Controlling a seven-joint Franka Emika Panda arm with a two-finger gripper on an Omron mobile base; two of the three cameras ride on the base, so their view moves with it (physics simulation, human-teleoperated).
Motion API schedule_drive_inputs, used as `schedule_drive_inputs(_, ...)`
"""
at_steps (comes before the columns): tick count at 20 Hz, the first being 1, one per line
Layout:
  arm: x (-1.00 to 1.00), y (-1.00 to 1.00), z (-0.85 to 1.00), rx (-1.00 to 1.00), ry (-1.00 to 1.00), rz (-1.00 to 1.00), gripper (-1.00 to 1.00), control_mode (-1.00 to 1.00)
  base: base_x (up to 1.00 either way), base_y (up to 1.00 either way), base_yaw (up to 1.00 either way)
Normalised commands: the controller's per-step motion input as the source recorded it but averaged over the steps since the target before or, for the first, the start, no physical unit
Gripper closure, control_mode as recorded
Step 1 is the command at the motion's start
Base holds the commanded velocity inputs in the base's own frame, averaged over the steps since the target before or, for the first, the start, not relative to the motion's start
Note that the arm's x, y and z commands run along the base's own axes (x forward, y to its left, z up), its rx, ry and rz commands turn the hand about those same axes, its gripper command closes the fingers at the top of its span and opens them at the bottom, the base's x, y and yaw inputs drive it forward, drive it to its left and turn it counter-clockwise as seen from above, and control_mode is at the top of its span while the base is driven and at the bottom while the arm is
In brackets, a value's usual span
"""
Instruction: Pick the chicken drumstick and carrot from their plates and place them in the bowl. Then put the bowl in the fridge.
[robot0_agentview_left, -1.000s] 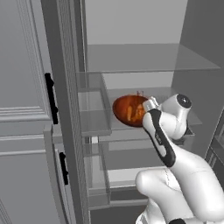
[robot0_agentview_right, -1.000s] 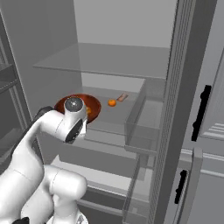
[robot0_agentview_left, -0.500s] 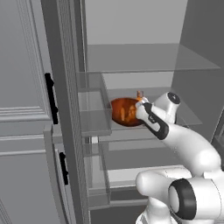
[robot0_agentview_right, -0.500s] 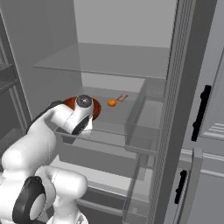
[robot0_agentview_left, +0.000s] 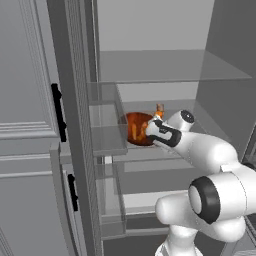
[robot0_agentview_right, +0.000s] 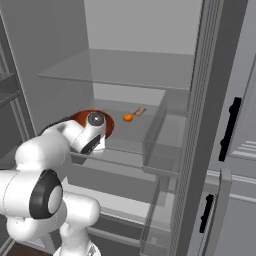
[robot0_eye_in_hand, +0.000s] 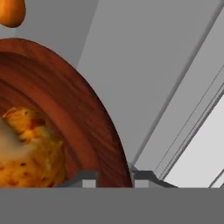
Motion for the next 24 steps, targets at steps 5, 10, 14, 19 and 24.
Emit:
schedule_drive_inputs(5, 0.39, 0.03, -0.18, 0.00, 0.00, 0.00, 1.00, -1.00, 0.00, 0.00, 0.00)
schedule_drive_inputs(10, 0.28, 0.30, 0.06, -0.01, -0.18, 0.00, -1.00, -1.00, 0.00, 0.00, 0.00)
schedule_drive_inputs(14, 0.02, 0.07, 0.10, 0.00, -0.34, 0.00, -1.00, -1.00, 0.00, 0.00, 0.00)
schedule_drive_inputs(19, -0.16, 0.01, 0.27, 0.00, -0.36, 0.00, -1.00, -1.00, 0.00, 0.00, 0.00)
schedule_drive_inputs(24, -0.57, -0.04, 0.42, 0.00, -0.02, 0.00, -1.00, -1.00, 0.00, 0.00, 0.00)
